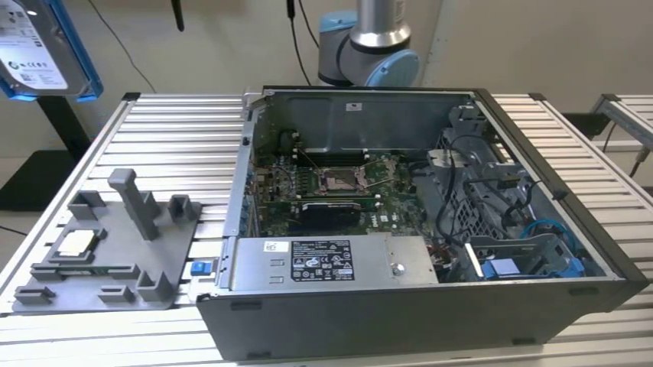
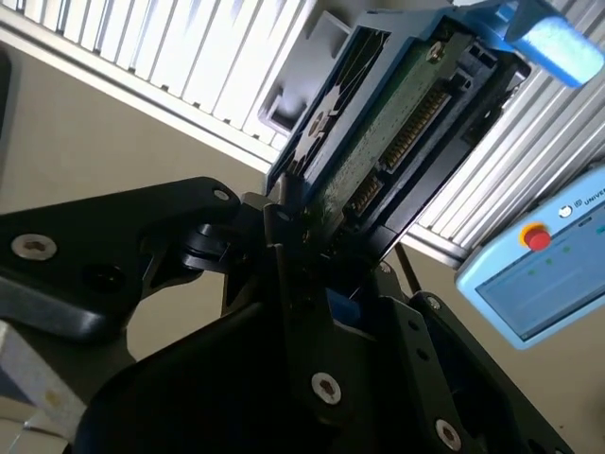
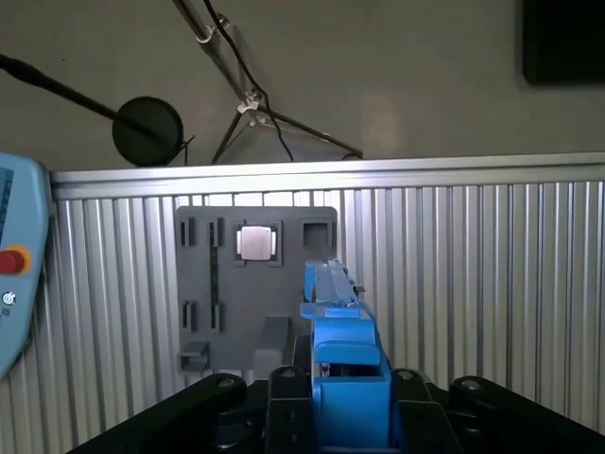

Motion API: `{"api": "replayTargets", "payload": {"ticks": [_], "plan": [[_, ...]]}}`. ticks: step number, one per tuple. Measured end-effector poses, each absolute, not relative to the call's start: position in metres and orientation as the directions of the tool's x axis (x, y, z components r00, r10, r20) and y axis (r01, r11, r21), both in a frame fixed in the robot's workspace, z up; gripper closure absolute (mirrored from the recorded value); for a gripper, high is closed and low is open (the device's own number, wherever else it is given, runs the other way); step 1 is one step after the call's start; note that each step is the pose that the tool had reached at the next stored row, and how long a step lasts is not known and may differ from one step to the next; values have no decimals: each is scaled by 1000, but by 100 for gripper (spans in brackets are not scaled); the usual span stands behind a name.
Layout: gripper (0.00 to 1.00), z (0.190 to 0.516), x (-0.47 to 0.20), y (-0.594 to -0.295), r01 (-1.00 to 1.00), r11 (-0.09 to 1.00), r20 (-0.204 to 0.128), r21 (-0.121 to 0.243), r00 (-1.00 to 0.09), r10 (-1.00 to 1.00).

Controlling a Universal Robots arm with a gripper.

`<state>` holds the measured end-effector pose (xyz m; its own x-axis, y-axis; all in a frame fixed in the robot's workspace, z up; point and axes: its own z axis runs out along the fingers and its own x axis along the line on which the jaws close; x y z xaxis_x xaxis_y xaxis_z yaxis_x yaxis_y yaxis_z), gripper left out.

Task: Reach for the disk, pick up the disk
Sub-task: 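Pick up the disk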

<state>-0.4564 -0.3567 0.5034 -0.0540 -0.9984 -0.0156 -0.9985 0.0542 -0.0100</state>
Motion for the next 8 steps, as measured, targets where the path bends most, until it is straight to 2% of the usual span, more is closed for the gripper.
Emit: {"api": "replayTargets", "payload": {"ticks": [8], "plan": [[100,503,-434,-357,-998,54,-16,-10,-54,-998]]}}
